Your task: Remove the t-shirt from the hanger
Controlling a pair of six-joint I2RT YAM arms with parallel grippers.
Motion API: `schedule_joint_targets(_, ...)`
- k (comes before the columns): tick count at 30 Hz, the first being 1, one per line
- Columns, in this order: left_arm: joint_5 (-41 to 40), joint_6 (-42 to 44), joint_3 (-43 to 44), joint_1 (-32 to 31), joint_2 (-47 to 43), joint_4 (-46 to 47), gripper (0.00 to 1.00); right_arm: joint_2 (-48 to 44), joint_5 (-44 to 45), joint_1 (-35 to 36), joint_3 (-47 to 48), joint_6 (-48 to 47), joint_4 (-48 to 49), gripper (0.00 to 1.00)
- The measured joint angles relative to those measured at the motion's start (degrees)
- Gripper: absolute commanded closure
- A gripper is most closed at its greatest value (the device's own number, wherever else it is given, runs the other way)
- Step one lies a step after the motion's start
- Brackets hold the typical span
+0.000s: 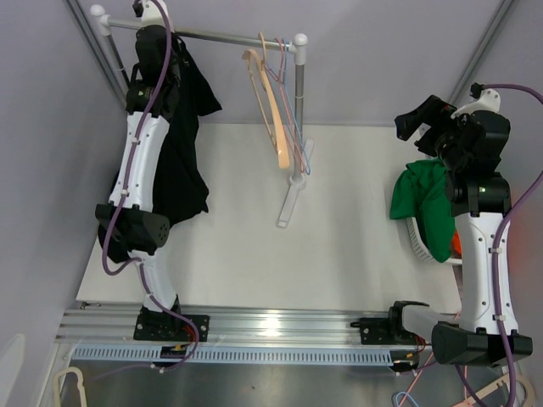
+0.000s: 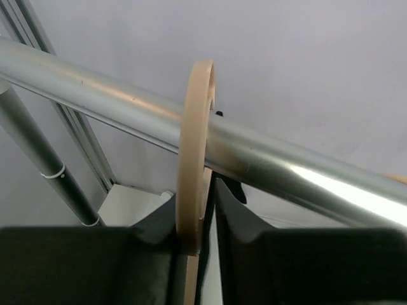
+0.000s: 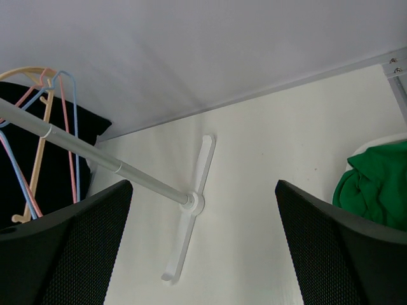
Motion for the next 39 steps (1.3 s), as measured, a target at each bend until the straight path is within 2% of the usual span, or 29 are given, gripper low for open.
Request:
schedule_joint_targets(2,0.07,0.39,0.24,0.07,0.94,1.16,0.79,0.22,0.02,0.0,0.0,-0.17,0.48,0.01)
schedule_joint_targets(5,0.09,0.33,0.48,0.17,2.23,1.77,0.97,0.33,0.0,0.0,0.0,-0.24,0.98,0.0)
schedule_joint_targets(6,0.13,0.35,0.52,0.22,2.64,2.45,0.99,0.33,0.0,0.0,0.0,-0.26,1.11,0.0)
schedule_joint_targets(18,4.68,-1.14,0.83,0.39,2.16,1.88,0.99,0.11,0.0,0.11,0.0,-0.35,1.38,0.0)
schedule_joint_targets(32,14.34,-3.3,1.33,0.37,-8.0,-5.51,0.99,-1.46,-0.22,1.31,-0.11,0.13,1.36,0.01)
schedule_joint_targets(36,17.53,-3.89,1.38,0.37,-9.6,-6.99,0.99,-1.64,-0.92,2.89,-0.31,-0.22,1.51,0.0)
schedule_joint_targets(39,18.62,-5.05,0.61,0.35,-10.82,-8.7,0.99,-2.01,-2.45,7.43,-1.11,-1.33,2.69,0.0)
